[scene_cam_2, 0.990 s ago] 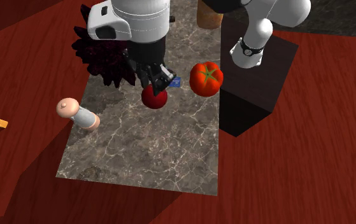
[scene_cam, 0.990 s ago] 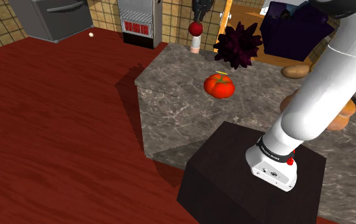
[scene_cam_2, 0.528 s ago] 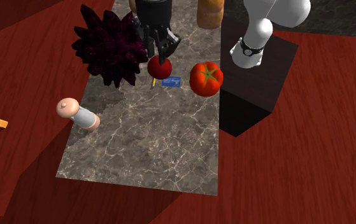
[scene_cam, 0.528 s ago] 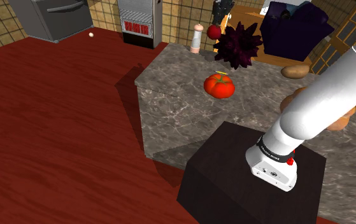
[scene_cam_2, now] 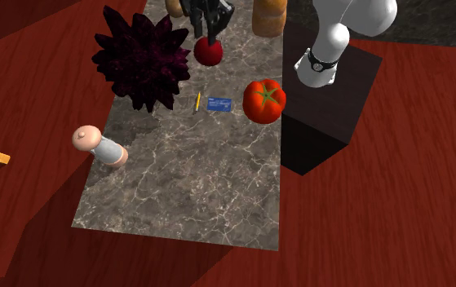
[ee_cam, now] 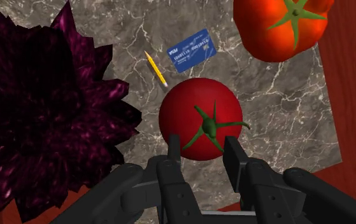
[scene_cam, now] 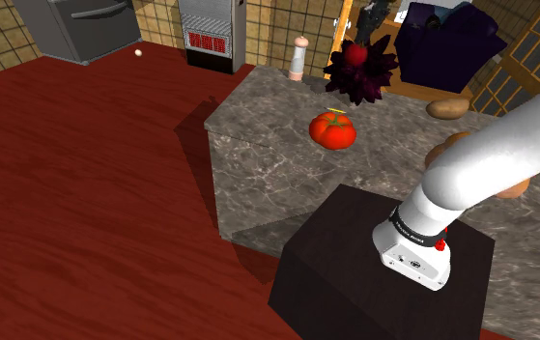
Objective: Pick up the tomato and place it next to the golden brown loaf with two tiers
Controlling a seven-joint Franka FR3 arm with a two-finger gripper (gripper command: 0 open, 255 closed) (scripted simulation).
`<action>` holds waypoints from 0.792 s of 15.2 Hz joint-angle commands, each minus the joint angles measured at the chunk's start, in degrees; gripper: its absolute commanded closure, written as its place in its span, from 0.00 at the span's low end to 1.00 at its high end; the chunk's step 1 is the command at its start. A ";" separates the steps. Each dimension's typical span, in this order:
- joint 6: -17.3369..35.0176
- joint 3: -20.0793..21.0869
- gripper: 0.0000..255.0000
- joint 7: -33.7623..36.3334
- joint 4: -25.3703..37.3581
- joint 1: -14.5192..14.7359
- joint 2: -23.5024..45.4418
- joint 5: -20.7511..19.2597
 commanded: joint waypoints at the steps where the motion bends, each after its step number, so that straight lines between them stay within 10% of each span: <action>1: -0.43 -1.03 1.00 -1.69 -2.09 -1.08 -2.60 -1.03; 12: -4.72 -8.58 1.00 -12.72 -7.53 -7.51 -12.97 -7.02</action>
